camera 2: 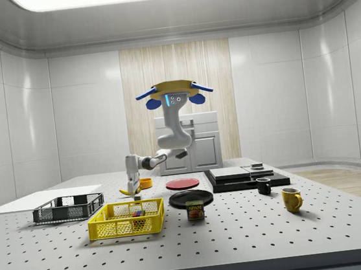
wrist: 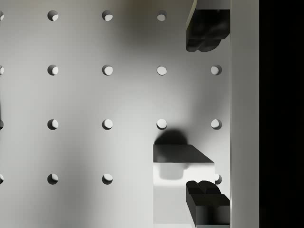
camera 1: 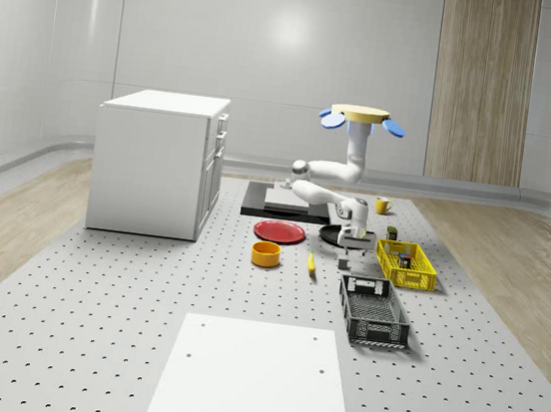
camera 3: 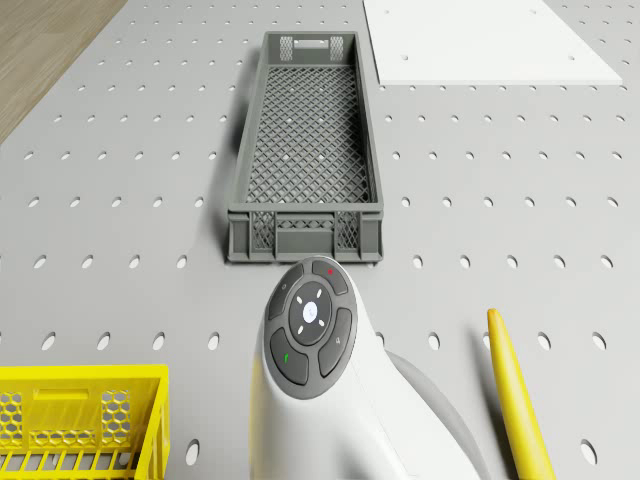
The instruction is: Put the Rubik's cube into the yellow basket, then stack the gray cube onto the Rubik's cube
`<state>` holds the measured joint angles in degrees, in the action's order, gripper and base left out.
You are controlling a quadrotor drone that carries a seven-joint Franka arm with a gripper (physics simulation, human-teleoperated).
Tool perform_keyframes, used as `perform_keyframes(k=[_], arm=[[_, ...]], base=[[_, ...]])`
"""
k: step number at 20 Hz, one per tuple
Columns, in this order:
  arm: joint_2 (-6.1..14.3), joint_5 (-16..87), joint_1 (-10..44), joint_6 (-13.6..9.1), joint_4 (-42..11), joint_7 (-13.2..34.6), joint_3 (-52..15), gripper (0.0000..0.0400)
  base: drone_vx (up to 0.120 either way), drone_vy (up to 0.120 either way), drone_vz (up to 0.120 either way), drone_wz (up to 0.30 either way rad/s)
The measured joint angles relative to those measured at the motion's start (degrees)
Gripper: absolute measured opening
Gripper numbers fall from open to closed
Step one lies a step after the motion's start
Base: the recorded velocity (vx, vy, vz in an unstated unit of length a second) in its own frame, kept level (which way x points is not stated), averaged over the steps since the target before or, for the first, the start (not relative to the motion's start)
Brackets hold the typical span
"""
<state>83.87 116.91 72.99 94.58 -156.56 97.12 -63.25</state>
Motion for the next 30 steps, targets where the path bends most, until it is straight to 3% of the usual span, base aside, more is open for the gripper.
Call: perform_keyframes(k=[9, 30], arm=[[-0.3, 0.15, -0.16, -0.28, -0.03, -0.12, 0.04, 0.04], [-2.4, 7.2, 1.05, 2.55, 4.17, -0.87, 7.21, 0.0388]], base=[[0.0, -0.12, 0.0, 0.0], [0.0, 0.0, 0.0, 0.0]])
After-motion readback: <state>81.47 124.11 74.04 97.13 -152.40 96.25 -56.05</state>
